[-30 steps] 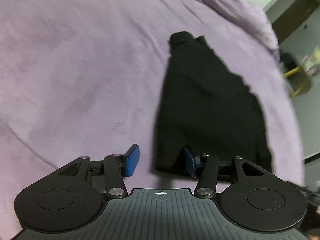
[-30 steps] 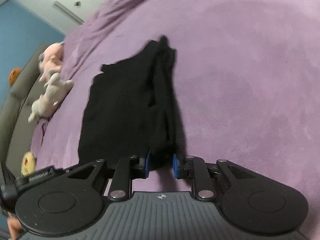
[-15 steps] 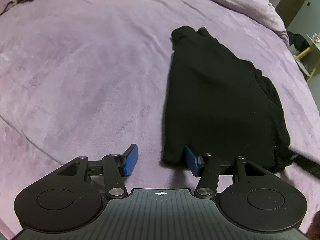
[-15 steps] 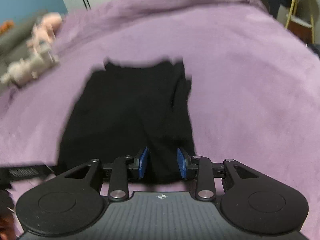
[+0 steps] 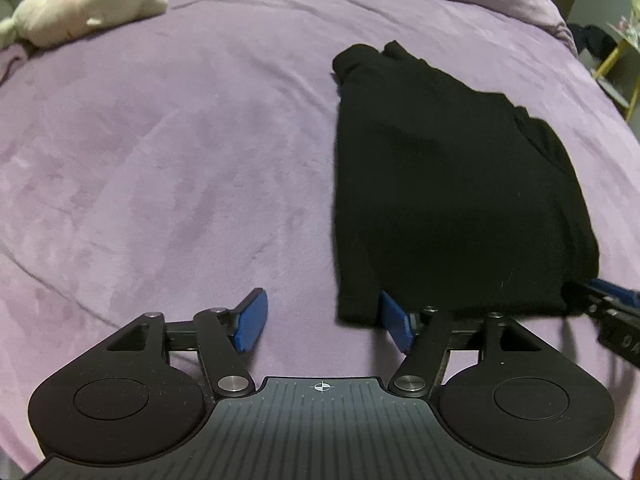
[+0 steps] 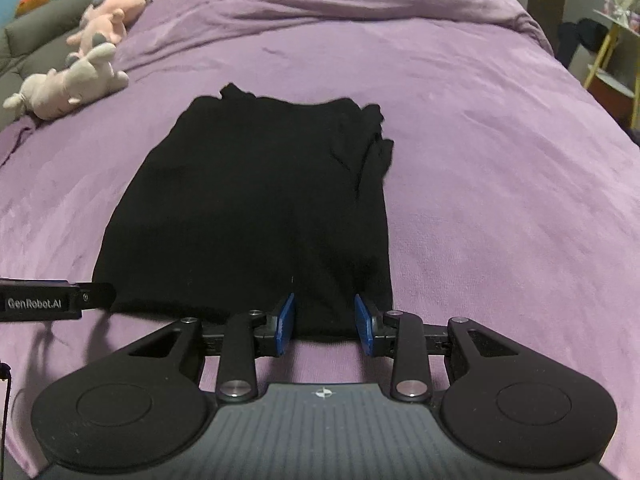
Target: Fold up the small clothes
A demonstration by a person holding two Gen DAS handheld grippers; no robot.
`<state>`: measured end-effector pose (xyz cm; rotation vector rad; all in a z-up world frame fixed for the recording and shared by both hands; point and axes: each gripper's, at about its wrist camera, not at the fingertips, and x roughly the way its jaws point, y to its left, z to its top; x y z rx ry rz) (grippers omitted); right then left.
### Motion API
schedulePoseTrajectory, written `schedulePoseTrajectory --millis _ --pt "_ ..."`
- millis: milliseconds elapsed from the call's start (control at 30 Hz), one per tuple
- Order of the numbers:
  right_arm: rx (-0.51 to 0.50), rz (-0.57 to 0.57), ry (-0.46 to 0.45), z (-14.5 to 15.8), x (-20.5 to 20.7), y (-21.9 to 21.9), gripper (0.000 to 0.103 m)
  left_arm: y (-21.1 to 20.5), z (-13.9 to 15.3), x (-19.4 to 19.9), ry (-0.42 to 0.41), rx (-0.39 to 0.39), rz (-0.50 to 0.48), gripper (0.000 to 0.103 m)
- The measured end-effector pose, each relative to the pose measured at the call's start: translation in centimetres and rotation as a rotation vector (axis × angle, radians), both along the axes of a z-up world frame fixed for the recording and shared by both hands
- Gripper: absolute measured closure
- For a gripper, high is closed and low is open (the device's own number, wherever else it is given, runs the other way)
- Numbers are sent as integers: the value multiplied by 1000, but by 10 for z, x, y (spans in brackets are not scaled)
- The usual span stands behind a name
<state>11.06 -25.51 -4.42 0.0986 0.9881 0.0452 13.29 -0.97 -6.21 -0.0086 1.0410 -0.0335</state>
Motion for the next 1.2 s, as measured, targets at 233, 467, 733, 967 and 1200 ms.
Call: schedulePoseTrajectory --millis 233,467,733,967,1200 --pt "-66 -9 135 0 -28 15 17 -5 5 -38 -32 91 -27 22" --pt "-46 -64 111 27 -16 27 5 -3 25 -41 -14 110 -3 16" --pt "-81 -94 100 39 -16 34 5 -7 45 -45 -56 94 -8 7" --pt "-83 -133 87 47 -19 29 5 -9 49 -46 -54 98 3 7" --pt "-88 -153 80 51 -20 26 5 -13 51 -48 -57 118 -6 7"
